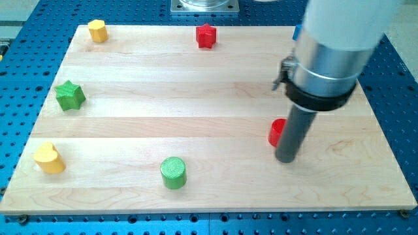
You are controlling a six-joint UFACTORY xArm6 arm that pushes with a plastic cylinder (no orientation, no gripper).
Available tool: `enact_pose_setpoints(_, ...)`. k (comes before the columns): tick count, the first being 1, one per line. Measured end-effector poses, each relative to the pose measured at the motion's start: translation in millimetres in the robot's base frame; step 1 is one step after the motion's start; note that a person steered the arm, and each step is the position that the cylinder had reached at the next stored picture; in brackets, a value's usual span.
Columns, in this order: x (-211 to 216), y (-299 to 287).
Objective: Keep the red circle at the top right side of the green circle
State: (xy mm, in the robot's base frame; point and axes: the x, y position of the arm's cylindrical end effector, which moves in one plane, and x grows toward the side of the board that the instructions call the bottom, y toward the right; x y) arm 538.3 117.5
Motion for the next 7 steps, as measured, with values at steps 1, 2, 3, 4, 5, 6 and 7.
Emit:
enact_pose_setpoints(1,-7.1,23.8)
enact_pose_setpoints(2,-24.5,49.6)
enact_pose_setpoints(3,-39.5,-1.4)
enact_pose_setpoints(4,-36.4,-16.6)
enact_pose_setpoints(5,-87.4,-44.9)
enact_pose_setpoints(6,-89.4,-66.6)
enact_pose_setpoints(7,-93.7,-113.5)
